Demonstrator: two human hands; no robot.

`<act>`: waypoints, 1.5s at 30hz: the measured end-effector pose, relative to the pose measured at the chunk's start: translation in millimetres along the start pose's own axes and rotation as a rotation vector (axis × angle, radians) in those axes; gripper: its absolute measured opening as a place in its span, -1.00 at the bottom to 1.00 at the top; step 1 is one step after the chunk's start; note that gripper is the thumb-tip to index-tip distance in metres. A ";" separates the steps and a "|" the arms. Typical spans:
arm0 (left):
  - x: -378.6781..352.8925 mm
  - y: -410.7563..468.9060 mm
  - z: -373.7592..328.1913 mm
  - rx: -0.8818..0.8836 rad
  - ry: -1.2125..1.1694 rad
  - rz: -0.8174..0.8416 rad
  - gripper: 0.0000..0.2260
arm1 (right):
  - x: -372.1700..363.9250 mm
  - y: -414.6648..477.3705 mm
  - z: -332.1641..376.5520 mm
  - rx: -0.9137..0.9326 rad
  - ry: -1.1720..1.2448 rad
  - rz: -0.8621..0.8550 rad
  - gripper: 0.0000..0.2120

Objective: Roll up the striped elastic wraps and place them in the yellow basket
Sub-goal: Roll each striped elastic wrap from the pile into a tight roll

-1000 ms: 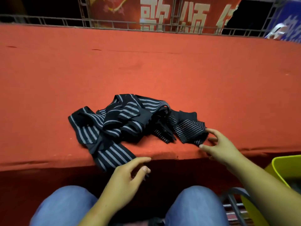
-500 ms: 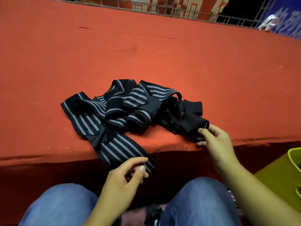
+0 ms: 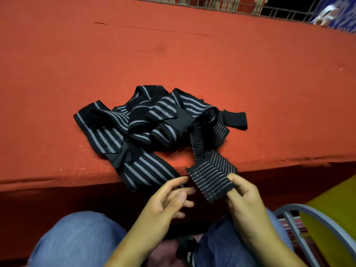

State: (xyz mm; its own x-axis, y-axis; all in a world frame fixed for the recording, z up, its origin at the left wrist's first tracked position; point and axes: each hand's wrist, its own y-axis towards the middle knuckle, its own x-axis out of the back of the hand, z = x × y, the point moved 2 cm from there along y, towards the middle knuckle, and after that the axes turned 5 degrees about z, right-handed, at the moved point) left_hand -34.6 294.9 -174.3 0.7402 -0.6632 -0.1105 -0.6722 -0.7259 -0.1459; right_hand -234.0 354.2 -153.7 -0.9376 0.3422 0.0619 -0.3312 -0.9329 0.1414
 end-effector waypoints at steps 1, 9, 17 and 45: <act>-0.9 0.4 1.6 0.017 -0.041 0.020 -0.40 | -4.8 -3.2 1.5 0.007 -0.014 0.035 -0.74; -5.3 -2.3 -0.6 -0.010 -0.186 -0.057 -0.64 | -30.8 -28.4 0.3 0.152 -0.446 0.280 -0.84; 6.9 -1.8 -10.4 -0.045 0.043 -0.293 -0.88 | -4.0 -4.4 23.2 0.060 -0.414 -0.023 -0.84; 7.0 0.8 -19.0 -0.134 -0.081 -0.266 -0.75 | 9.8 53.6 19.5 -0.160 -0.176 0.035 -0.70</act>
State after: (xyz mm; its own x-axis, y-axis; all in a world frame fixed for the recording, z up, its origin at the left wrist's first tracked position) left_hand -30.3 286.2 -156.6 0.8857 -0.4341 -0.1646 -0.4471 -0.8931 -0.0502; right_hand -258.9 309.8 -126.2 -0.9206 0.3105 0.2369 -0.3245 -0.9456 -0.0217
